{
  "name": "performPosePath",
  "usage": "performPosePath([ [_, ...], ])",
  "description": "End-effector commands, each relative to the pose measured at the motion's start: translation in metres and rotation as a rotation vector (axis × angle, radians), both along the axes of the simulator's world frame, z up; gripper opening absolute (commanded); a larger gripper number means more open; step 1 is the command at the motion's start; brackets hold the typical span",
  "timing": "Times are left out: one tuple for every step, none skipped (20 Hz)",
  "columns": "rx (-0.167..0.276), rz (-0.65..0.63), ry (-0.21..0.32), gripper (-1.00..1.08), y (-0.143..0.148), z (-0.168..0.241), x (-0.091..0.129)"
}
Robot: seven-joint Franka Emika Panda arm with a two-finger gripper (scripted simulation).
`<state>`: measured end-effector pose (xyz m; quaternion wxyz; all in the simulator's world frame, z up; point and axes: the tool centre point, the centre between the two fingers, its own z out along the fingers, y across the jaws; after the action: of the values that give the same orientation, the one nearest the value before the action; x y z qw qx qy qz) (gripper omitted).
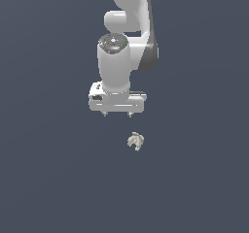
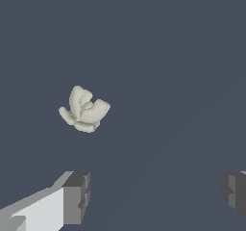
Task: Pick up the object and move it to a goal position.
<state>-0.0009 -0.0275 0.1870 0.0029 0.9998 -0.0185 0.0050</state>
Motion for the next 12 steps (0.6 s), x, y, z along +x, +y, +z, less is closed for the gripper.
performPosePath([
  [0.000,0.000,0.000,1.00,0.000,0.000,0.000],
  [0.000,0.002,0.000,1.00,0.000,0.000,0.000],
  [-0.002,0.007,0.001,1.00,0.002,-0.001,0.000],
  [-0.003,0.016,0.001,1.00,0.003,-0.001,0.000],
  [-0.006,0.027,0.002,1.00,0.006,-0.002,0.000],
  [-0.009,0.041,0.004,1.00,0.009,-0.003,0.000],
  [-0.012,0.057,0.005,1.00,0.011,-0.004,0.000],
  [-0.014,0.069,0.006,1.00,0.013,-0.004,0.000],
  [-0.016,0.079,0.006,1.00,0.015,-0.005,0.000],
  [-0.017,0.085,0.007,1.00,0.015,-0.005,-0.001],
  [-0.017,0.088,0.007,1.00,0.015,-0.005,-0.001],
  [-0.017,0.089,0.007,1.00,0.015,-0.004,-0.001],
])
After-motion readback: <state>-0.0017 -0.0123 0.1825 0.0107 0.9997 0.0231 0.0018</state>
